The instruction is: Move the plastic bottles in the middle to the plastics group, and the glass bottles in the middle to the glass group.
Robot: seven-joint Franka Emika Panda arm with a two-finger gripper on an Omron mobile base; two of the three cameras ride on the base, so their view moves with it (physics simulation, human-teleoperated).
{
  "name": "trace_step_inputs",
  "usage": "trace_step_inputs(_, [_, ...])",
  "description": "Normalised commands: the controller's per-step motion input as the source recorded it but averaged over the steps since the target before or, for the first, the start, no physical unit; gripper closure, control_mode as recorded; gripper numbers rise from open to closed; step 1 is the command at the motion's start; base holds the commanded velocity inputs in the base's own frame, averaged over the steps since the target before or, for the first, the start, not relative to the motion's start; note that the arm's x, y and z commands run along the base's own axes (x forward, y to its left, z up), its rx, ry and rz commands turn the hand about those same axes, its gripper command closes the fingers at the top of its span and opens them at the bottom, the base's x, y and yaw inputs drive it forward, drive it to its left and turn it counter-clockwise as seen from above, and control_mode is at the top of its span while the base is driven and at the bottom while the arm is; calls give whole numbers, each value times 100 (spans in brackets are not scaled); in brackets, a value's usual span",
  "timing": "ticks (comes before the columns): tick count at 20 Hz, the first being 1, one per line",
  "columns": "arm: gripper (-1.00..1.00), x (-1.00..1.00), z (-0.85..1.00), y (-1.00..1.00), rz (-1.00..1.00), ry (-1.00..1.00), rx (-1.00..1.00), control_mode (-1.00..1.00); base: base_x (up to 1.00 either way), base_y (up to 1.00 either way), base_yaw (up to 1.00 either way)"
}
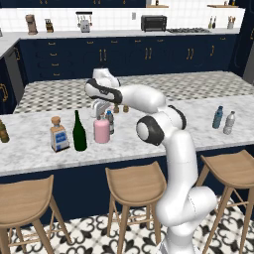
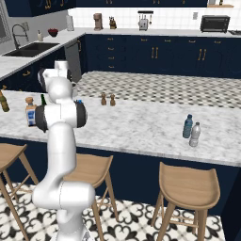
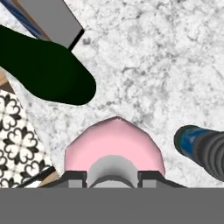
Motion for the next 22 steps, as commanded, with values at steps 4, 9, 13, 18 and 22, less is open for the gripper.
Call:
trace_step_inputs(4, [100, 18, 0, 8, 13, -4, 0, -100, 0, 0, 0])
trace_step_inputs(9, [100, 16, -5, 8, 15, -7, 3, -100, 0, 0, 0])
trace_step_inputs(13, [100, -1, -3, 8, 16, -2, 4, -100, 0, 0, 0])
trace_step_inputs(18, [100, 0, -15, 16, 12, -7, 5, -100, 0, 0, 0])
trace_step_inputs(22, [100, 1, -34, 10, 12, -8, 7, -100, 0, 0, 0])
